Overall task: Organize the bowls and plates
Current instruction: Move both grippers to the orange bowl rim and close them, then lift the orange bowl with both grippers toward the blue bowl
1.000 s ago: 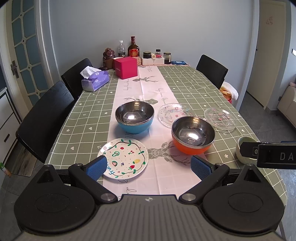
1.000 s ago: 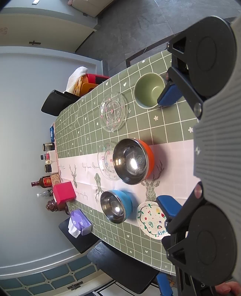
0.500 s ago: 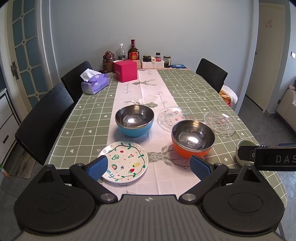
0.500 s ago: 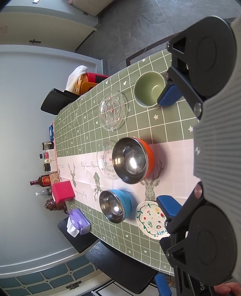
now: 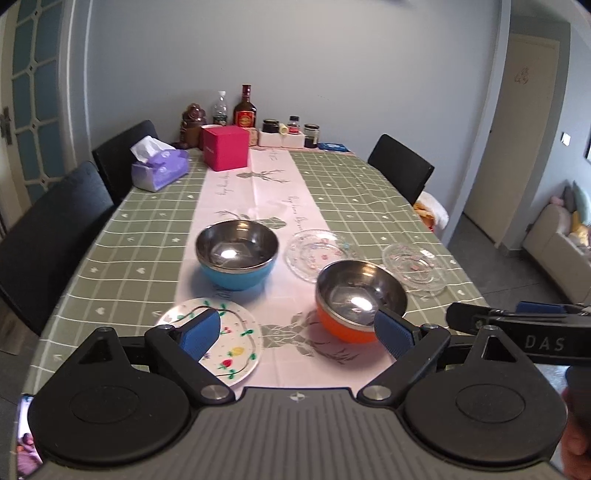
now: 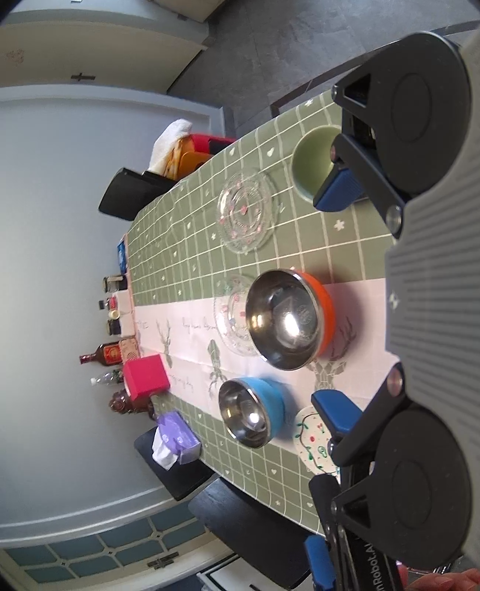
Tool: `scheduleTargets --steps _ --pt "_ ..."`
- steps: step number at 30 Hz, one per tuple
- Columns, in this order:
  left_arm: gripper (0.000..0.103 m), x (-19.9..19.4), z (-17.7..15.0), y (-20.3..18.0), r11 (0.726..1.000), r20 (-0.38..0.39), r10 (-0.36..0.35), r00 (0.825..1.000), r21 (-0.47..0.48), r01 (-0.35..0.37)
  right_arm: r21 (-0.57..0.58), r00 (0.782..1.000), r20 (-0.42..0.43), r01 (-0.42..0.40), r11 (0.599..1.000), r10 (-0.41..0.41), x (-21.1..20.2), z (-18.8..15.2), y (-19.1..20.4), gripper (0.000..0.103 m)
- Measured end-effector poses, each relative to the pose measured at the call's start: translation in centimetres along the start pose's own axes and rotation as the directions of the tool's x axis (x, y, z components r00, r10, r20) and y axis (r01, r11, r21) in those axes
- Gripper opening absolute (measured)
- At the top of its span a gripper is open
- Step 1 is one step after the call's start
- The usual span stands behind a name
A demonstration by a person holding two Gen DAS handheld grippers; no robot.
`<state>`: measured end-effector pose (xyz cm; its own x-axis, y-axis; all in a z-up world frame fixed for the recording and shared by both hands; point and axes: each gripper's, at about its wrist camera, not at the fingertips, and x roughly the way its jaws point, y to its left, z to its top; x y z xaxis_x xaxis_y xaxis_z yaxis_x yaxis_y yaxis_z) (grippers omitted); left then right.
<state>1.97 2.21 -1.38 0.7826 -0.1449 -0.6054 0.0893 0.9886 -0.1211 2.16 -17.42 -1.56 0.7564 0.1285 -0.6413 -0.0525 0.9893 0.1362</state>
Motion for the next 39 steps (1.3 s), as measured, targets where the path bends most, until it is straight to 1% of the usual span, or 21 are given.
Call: scheduleTargets --steps 3,4,5,6,7,8,9,11,12,13,16,20,23,24,26,29,30,32,37,38,39 --pt "0.103 1.1 0.3 0.4 0.999 0.032 -0.039 0.999 -0.005 0.039 -0.034 0.999 0.040 0.006 0.999 -0.005 1.5 0.1 -0.3 0.097" --pt "0.103 1.6 0.4 0.5 0.999 0.048 -0.041 0.998 -0.011 0.041 -0.037 0.999 0.052 0.005 0.999 -0.003 2.1 0.2 -0.6 0.095" --pt "0.103 2.1 0.5 0.7 0.999 0.059 -0.035 0.998 -0.017 0.036 -0.032 0.999 0.052 0.000 0.999 0.001 2.8 0.3 -0.8 0.088" --pt "0.099 2.7 0.6 0.8 0.999 0.064 -0.034 0.997 -0.021 0.035 -0.022 0.999 0.038 -0.004 1.000 0.005 3.7 0.5 -1.1 0.081" --pt "0.089 3.4 0.8 0.9 0.998 0.069 -0.046 0.997 -0.032 0.049 -0.008 1.000 0.013 -0.013 1.000 0.013 4.6 0.7 -1.4 0.077" --pt "0.081 4.2 0.9 1.2 0.996 0.068 -0.064 0.996 -0.055 0.067 0.012 1.000 -0.013 -0.025 1.000 0.025 5.5 0.9 -1.8 0.071" --pt "0.078 5.0 1.1 1.4 0.993 0.058 -0.082 0.995 -0.075 0.086 0.034 0.999 -0.037 -0.038 0.999 0.039 6.5 1.1 -2.1 0.065" --pt "0.066 6.8 1.5 1.6 0.989 0.010 -0.110 0.994 -0.098 0.110 0.068 0.995 -0.078 -0.051 0.996 0.056 8.3 1.5 -2.5 0.059" --pt "0.064 7.7 1.6 1.6 0.987 -0.006 -0.117 0.993 -0.108 0.116 0.084 0.994 -0.095 -0.053 0.995 0.061 9.1 1.6 -2.7 0.054" --pt "0.060 8.8 1.7 1.7 0.986 -0.025 -0.124 0.992 -0.116 0.121 0.096 0.991 -0.112 -0.055 0.994 0.066 10.1 1.7 -2.7 0.052" --pt "0.044 11.9 1.7 2.4 0.970 -0.108 -0.168 0.980 -0.193 0.145 0.137 0.985 -0.158 -0.050 0.989 0.071 12.3 1.9 -3.1 0.045" --pt "0.041 14.6 1.4 3.0 0.954 -0.164 -0.208 0.964 -0.251 0.163 0.169 0.978 -0.198 -0.032 0.985 0.065 14.3 2.3 -3.7 0.039" --pt "0.037 16.0 1.3 2.8 0.954 -0.195 -0.200 0.960 -0.261 0.145 0.211 0.970 -0.232 -0.027 0.977 0.077 15.6 2.5 -4.3 0.034" --pt "0.037 16.5 1.3 2.6 0.955 -0.206 -0.194 0.959 -0.262 0.137 0.217 0.968 -0.240 -0.023 0.976 0.076 16.0 2.5 -4.3 0.031" --pt "0.037 17.0 1.1 2.3 0.956 -0.214 -0.193 0.958 -0.260 0.134 0.235 0.963 -0.256 -0.023 0.972 0.085 16.6 2.4 -4.5 0.028" --pt "0.037 17.6 1.1 1.7 0.960 -0.227 -0.185 0.956 -0.251 0.126 0.242 0.960 -0.268 -0.016 0.970 0.082 17.1 2.4 -4.6 0.026" --pt "0.037 17.8 1.1 1.4 0.963 -0.231 -0.179 0.956 -0.242 0.121 0.244 0.959 -0.270 -0.015 0.970 0.083 17.2 2.3 -4.6 0.024" --pt "0.032 18.2 1.1 0.9 0.970 -0.245 -0.161 0.956 -0.218 0.107 0.254 0.958 -0.273 -0.013 0.967 0.085 17.5 2.2 -4.7 0.019" --pt "0.024 19.0 0.9 0.1 0.977 -0.263 -0.145 0.954 -0.189 0.097 0.256 0.958 -0.275 -0.006 0.967 0.079 17.8 2.1 -4.9 0.014" --pt "0.019 19.1 0.9 -0.1 0.979 -0.266 -0.140 0.954 -0.181 0.093 0.260 0.958 -0.275 -0.007 0.966 0.081 17.8 2.1 -5.0 0.013" --pt "0.018 19.1 0.9 -0.2 0.982 -0.269 -0.127 0.955 -0.169 0.083 0.265 0.958 -0.275 -0.008 0.964 0.084 17.7 2.1 -5.0 0.013"
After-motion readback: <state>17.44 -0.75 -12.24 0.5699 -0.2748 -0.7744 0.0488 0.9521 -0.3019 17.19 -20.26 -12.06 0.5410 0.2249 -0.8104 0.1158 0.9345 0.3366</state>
